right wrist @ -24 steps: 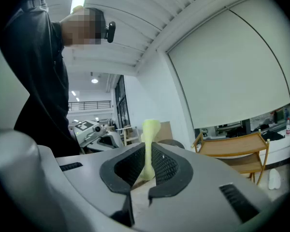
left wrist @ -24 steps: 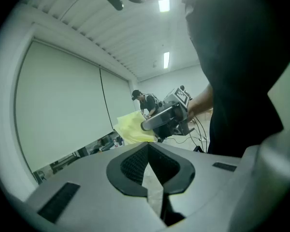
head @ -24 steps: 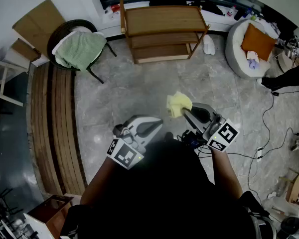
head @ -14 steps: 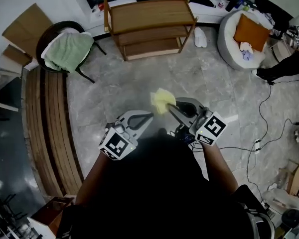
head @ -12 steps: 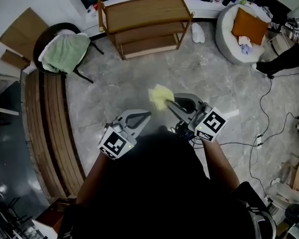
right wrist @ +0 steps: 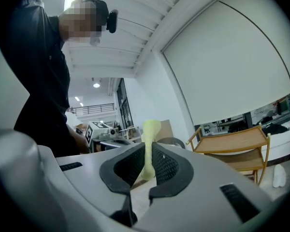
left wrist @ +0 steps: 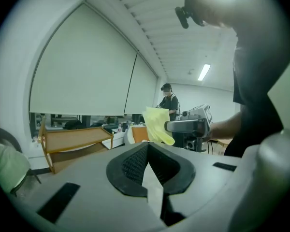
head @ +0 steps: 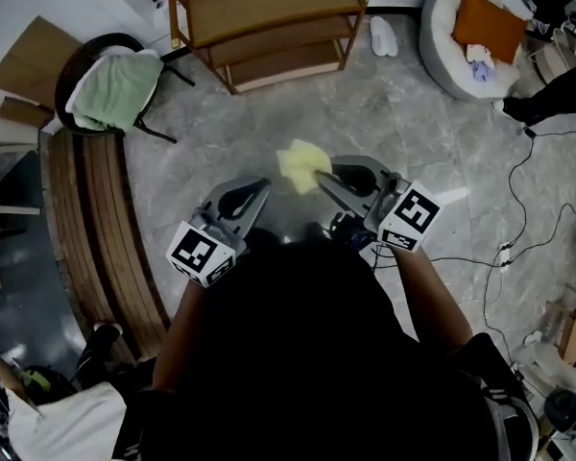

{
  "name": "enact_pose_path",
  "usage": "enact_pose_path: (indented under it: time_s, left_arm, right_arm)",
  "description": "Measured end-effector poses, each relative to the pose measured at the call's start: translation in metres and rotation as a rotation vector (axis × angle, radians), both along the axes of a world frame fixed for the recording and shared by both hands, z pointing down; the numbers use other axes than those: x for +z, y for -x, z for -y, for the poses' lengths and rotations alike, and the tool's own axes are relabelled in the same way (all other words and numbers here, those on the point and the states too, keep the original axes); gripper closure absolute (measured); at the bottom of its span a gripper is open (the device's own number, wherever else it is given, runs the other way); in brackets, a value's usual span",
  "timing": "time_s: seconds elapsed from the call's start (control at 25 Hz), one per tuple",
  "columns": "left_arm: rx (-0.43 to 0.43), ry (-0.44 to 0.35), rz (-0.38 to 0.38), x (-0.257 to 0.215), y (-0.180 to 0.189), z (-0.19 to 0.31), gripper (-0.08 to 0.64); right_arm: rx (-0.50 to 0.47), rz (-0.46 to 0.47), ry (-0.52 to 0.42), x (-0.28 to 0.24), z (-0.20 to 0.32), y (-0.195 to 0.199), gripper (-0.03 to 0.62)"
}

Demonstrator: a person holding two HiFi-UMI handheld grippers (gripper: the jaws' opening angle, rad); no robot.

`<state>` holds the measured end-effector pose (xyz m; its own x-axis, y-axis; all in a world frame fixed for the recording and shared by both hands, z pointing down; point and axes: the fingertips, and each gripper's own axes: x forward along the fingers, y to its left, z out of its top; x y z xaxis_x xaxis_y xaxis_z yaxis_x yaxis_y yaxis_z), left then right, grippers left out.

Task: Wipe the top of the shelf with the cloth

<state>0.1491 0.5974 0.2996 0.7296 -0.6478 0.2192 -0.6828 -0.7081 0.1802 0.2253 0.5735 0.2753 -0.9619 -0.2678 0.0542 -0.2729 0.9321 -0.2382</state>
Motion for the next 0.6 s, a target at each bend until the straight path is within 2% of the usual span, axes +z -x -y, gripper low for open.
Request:
enact_pose_path:
  time_s: [0.16,0.32,0.6]
  left_arm:
    - [-0.028,0.039,-0.053,0.006,0.008,0.008,0.549]
    - [-0.033,0.065,-0.063,0.023,0.035,0.036,0.549]
    - [-0.052,0.041,-0.110,0.008,0.121,0.117,0.549]
  right_arm:
    - [-0.041,0.000,0.040,0.010,0.012,0.009,0.546]
    - [-0.051,-0.026,0.057,0.017,0.045,0.038,0.546]
    - [-0.015,-0.112,0.074,0.016,0.124,0.119,0.546]
